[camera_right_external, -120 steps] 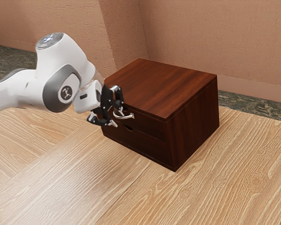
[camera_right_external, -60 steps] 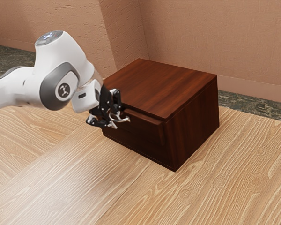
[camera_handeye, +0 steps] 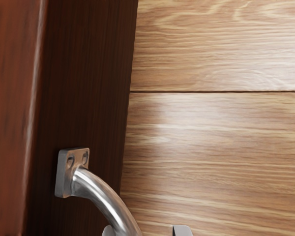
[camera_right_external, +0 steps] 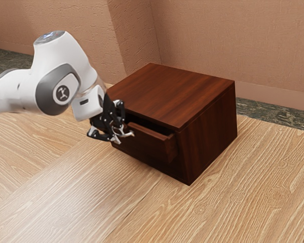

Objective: Pull the drawer handle with one arm to open the drawer

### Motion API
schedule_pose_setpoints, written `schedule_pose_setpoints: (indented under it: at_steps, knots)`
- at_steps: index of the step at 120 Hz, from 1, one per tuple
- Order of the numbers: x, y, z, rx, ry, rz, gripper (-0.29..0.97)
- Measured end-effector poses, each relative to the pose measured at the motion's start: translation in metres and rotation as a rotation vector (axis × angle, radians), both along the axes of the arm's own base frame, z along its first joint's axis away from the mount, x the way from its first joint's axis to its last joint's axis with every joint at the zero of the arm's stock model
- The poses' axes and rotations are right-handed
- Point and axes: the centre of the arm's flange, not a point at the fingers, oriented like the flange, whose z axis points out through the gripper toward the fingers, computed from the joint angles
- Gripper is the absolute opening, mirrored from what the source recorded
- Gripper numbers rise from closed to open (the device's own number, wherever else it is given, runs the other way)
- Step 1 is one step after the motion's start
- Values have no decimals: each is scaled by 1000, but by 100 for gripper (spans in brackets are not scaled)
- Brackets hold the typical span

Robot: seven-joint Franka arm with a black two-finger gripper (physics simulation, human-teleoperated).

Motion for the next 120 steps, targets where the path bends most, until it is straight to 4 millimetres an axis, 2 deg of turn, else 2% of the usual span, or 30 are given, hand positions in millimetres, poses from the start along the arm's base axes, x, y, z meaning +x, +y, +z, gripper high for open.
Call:
schedule_pose_setpoints:
  at_steps: [35,120]
  knots:
    - [-16,2,9,-15,54,45,2]
    - [-63,3,4,-17,113,102,3]
